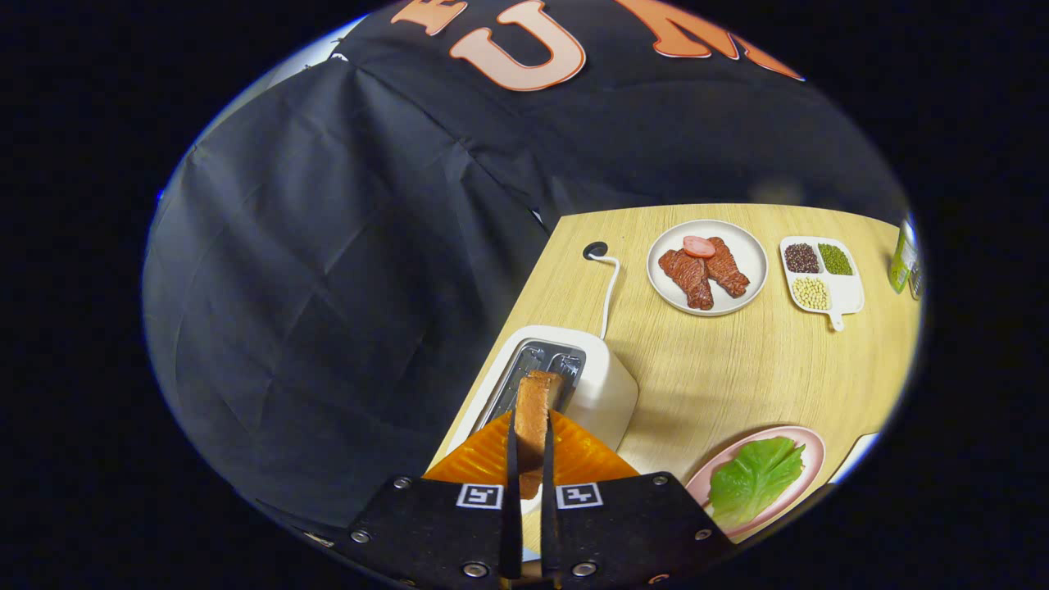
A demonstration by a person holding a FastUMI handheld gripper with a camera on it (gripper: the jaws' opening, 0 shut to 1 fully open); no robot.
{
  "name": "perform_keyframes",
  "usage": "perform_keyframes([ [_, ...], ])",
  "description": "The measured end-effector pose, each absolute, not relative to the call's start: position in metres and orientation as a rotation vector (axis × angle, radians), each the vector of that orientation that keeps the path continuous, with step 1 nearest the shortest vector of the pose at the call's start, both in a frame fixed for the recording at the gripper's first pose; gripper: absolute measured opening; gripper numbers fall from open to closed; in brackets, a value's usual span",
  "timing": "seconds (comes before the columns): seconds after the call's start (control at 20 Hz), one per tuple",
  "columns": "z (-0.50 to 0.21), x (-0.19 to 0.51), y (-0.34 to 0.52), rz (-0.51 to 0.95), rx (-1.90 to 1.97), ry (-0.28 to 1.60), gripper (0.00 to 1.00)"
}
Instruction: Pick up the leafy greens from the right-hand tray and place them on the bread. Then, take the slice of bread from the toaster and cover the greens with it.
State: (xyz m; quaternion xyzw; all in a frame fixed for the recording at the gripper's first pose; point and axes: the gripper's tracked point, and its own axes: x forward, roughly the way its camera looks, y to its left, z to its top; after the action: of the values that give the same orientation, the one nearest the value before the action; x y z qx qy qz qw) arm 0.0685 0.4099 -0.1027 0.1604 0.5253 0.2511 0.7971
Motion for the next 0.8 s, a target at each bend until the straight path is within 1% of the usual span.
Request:
perform_keyframes([
  [0.35, -0.067, 0.053, 0.368, 0.583, 0.430, 1.032, 0.09],
  [0.55, -0.072, 0.043, 0.335, 0.561, 0.449, 1.015, 0.09],
  [0.8, -0.097, 0.035, 0.281, 0.473, 0.498, 1.043, 0.09],
])
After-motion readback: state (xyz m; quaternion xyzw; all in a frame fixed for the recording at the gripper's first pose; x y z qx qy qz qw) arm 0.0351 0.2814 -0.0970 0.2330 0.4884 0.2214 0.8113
